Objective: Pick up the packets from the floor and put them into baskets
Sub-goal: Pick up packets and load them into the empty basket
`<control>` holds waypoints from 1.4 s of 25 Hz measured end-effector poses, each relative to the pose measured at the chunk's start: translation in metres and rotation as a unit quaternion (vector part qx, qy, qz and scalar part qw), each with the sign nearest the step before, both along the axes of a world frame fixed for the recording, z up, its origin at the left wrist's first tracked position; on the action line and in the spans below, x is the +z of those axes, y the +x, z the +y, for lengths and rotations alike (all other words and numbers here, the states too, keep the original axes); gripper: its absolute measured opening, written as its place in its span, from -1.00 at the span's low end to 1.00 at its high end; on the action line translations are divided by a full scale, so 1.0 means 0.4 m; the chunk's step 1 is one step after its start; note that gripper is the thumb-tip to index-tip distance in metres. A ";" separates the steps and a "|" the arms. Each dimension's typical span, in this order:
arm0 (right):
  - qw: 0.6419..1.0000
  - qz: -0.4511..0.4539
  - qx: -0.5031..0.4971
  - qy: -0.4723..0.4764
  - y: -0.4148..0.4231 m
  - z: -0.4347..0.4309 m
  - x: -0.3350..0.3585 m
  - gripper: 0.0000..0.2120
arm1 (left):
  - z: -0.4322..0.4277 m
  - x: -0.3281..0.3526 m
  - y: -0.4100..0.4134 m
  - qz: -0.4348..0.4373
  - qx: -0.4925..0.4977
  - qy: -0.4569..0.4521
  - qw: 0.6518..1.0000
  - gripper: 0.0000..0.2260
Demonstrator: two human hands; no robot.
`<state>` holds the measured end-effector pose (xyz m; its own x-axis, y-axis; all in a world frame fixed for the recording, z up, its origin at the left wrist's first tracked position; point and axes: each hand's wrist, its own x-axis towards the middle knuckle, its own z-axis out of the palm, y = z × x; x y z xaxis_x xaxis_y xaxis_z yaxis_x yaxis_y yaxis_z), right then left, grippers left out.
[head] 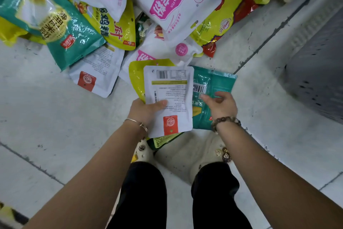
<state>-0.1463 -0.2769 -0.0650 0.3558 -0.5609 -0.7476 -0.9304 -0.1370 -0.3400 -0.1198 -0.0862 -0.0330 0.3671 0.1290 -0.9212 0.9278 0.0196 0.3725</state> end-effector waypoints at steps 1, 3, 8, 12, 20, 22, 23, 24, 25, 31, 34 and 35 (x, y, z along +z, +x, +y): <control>0.998 0.040 -0.028 -0.029 0.003 -0.023 -0.027 -0.36 | 0.008 -0.007 0.002 0.002 0.010 0.006 1.000 -0.85; 0.988 0.138 -0.046 -0.057 0.018 -0.055 -0.081 -0.15 | 0.021 -0.027 0.002 0.009 0.025 0.020 0.999 -0.86; 0.967 0.246 -0.064 0.016 0.051 -0.078 -0.152 0.00 | 0.028 -0.061 0.005 0.026 0.017 0.023 0.999 -0.88; 0.985 0.163 -0.032 0.046 0.040 -0.075 -0.142 -0.10 | 0.020 -0.056 0.015 0.001 0.008 0.033 0.999 -0.89; 0.991 -0.049 -0.093 0.079 0.035 -0.034 0.119 -0.74 | 0.034 0.133 0.065 -0.055 -0.049 0.086 0.994 -0.88; 0.986 -0.087 -0.094 0.106 0.031 -0.035 0.234 -0.74 | 0.031 0.226 0.080 -0.068 -0.058 0.079 0.993 -0.89; 0.985 -0.103 -0.091 0.109 0.028 -0.037 0.290 -0.75 | 0.030 0.275 0.086 -0.069 -0.065 0.073 0.993 -0.88; 0.983 -0.121 -0.091 0.102 0.026 -0.042 0.354 -0.77 | 0.025 0.332 0.093 -0.070 -0.074 0.068 0.992 -0.87; 0.982 -0.140 -0.095 0.088 0.023 -0.047 0.415 -0.79 | 0.019 0.387 0.099 -0.076 -0.082 0.062 0.992 -0.86; 0.972 -0.211 -0.104 0.024 0.031 -0.091 0.751 -0.83 | -0.082 0.712 0.150 -0.137 -0.143 0.051 0.979 -0.86; 0.961 -0.242 -0.133 0.010 0.025 -0.172 0.888 -0.83 | -0.174 0.854 0.178 -0.161 -0.163 0.038 0.973 -0.89; 0.957 -0.253 -0.140 -0.007 0.019 -0.210 0.924 -0.84 | -0.210 0.890 0.187 -0.167 -0.169 0.030 0.971 -0.91</control>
<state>-0.1387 -0.3608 0.3046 0.5043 -0.6967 -0.5103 -0.6474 0.0860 -0.7573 -0.0449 -0.1701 0.3230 0.6745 -0.0004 -0.7383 0.7051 -0.2961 0.6444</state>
